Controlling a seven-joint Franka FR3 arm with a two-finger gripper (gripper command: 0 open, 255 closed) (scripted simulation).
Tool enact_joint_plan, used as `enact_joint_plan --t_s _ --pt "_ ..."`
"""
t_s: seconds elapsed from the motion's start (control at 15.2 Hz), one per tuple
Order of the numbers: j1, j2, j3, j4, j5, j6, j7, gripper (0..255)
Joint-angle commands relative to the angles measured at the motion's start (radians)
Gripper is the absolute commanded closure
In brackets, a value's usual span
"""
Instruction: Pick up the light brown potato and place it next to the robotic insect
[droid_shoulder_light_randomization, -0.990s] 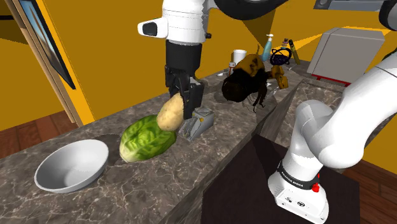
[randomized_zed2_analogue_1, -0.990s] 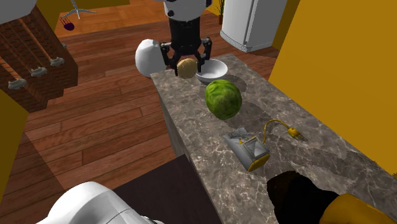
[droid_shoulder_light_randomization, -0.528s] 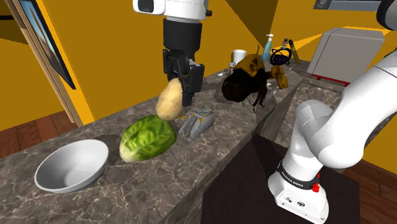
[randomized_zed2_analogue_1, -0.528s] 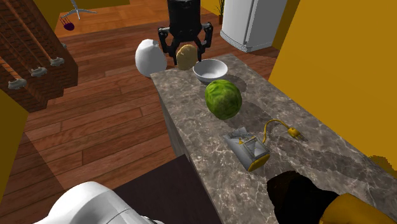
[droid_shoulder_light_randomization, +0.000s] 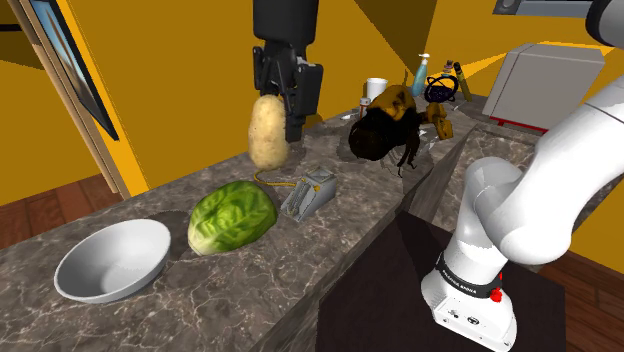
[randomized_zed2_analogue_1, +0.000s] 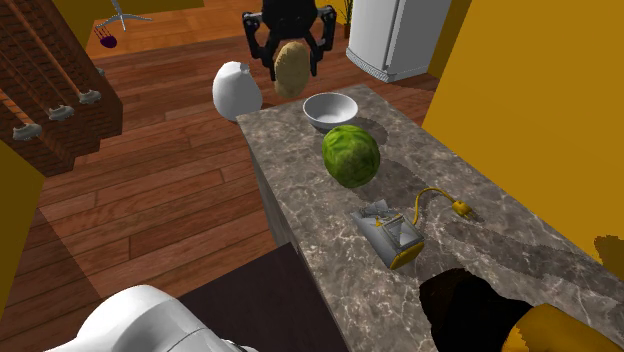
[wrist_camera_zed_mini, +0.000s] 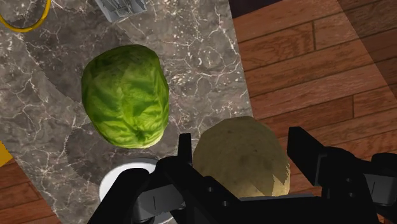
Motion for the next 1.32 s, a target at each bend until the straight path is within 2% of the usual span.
enact_joint_plan --t_s 0.0,0.53,0.86,1.25 --pt "-0.001 0.007 -0.001 0.034 -0.002 -0.028 0.002 255" --pt "-0.004 0.05 -0.002 0.182 -0.009 -0.133 0.012 255" --pt "-0.023 -0.088 -0.086 0.065 -0.017 -0.161 -0.091 255" --pt "-0.047 -0.225 -0.189 -0.034 -0.059 -0.208 -0.212 255"
